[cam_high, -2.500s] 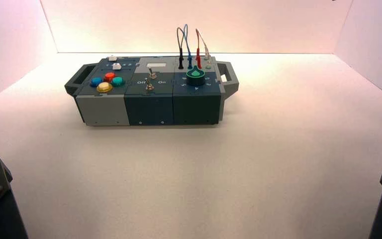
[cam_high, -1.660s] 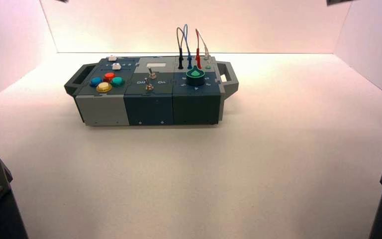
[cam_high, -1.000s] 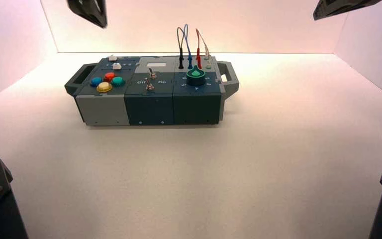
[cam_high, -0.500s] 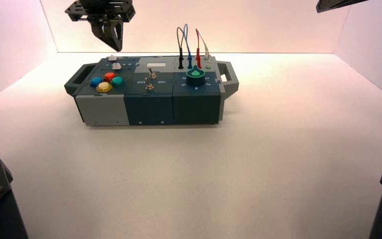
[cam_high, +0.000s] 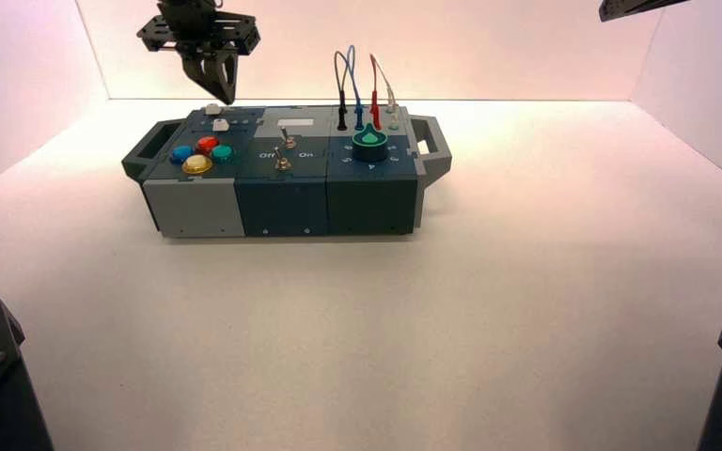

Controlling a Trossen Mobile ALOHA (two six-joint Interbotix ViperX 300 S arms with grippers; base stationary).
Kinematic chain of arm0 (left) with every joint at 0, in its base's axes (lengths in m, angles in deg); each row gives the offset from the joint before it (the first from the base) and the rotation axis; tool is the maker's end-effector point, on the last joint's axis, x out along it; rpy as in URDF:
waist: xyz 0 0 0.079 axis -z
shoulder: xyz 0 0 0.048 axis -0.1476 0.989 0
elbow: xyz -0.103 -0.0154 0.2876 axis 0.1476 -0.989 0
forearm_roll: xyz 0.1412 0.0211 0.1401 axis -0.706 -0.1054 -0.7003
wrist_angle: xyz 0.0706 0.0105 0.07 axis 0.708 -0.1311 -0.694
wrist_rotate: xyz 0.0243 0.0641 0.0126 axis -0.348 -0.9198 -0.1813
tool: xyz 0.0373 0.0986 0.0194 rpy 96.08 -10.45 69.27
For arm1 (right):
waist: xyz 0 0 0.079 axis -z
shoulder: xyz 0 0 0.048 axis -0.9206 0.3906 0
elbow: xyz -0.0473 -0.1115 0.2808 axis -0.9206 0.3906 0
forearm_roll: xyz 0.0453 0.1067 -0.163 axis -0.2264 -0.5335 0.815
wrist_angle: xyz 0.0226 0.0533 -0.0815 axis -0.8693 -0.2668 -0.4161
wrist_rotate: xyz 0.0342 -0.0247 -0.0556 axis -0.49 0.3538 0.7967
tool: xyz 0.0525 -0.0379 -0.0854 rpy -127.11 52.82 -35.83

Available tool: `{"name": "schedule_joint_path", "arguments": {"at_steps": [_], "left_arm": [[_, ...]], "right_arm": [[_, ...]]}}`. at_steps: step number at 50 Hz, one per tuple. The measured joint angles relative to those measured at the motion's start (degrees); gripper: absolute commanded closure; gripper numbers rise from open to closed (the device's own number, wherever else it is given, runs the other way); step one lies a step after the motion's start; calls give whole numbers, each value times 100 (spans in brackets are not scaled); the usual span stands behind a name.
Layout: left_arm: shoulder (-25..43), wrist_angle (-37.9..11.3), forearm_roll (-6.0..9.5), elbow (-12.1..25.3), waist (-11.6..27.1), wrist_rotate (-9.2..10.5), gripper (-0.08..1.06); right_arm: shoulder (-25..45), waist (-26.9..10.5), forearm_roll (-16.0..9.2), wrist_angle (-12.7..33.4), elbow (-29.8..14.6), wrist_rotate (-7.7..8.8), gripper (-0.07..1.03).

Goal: Move the top slider to position 1.

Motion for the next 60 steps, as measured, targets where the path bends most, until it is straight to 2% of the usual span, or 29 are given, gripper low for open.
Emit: {"name": "schedule_joint_path", "arguments": {"at_steps": [13,30,40,52,60], "left_arm": [[141,-9,0,70,-141,-88,101],[202,-35,9,88,-167,-105,101],[0,-360,0,70,-211,-105,101],[-1125,-527,-9,-562,-255,-88,101],[-1626,-554,-9,-984,-255,-35,101]], "right_arm": [[-9,9,0,-26,9,0,99],[0,0,0,-35,0,0,99],[0,9,0,-26,0,0,99],[-26,9,0,26,0,0,99],[-35,0,0,62,0,0,99]]}}
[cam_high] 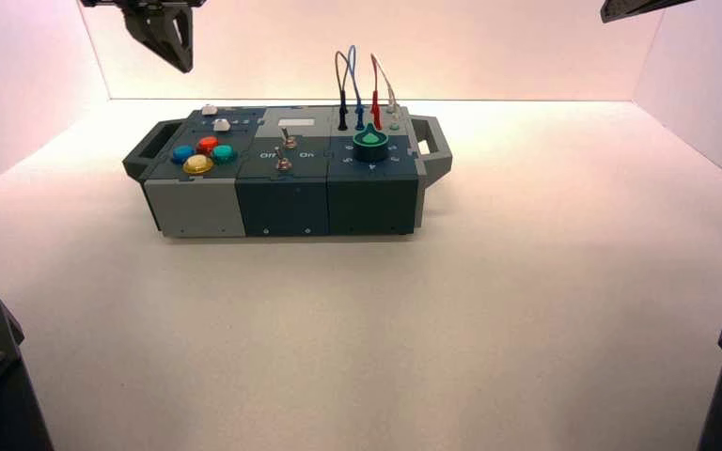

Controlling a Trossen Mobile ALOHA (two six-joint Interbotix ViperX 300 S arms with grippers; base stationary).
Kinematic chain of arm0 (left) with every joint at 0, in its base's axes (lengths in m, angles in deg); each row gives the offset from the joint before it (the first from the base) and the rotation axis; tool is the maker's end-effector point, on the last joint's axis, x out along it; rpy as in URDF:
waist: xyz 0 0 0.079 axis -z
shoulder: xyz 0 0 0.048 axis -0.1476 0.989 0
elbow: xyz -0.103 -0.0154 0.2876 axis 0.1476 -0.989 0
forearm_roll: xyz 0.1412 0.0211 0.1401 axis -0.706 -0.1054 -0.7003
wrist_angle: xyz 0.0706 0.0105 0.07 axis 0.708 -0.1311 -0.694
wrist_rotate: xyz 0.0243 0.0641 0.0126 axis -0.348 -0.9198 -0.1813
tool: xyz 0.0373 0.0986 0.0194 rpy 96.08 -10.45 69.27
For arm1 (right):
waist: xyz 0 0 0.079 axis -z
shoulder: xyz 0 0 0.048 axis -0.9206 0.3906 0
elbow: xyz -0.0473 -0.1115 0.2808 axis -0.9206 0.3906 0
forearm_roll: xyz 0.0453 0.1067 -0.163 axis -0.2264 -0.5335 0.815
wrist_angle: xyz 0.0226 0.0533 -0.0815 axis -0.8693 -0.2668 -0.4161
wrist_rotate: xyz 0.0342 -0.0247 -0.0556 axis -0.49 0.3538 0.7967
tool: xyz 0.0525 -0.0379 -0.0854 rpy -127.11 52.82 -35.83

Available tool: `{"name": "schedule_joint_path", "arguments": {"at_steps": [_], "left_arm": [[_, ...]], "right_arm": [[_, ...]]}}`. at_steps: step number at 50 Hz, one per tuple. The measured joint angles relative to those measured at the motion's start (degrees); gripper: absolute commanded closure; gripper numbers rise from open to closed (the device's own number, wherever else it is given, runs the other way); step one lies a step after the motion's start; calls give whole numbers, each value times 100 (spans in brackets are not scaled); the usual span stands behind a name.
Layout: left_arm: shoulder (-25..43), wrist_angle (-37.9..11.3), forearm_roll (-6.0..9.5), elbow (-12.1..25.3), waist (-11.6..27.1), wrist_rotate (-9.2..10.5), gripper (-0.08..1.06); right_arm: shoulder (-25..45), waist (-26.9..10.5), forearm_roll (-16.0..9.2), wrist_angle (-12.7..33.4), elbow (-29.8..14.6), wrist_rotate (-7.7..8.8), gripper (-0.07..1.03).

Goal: Move the top slider to position 1.

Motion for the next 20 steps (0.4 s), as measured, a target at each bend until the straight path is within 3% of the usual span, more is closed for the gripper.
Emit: {"name": "schedule_joint_path", "arguments": {"at_steps": [20], "left_arm": [[-132,0,9,-448,0,18,101]], "right_arm": [[-18,0,-18,9,0,0,99]]}}
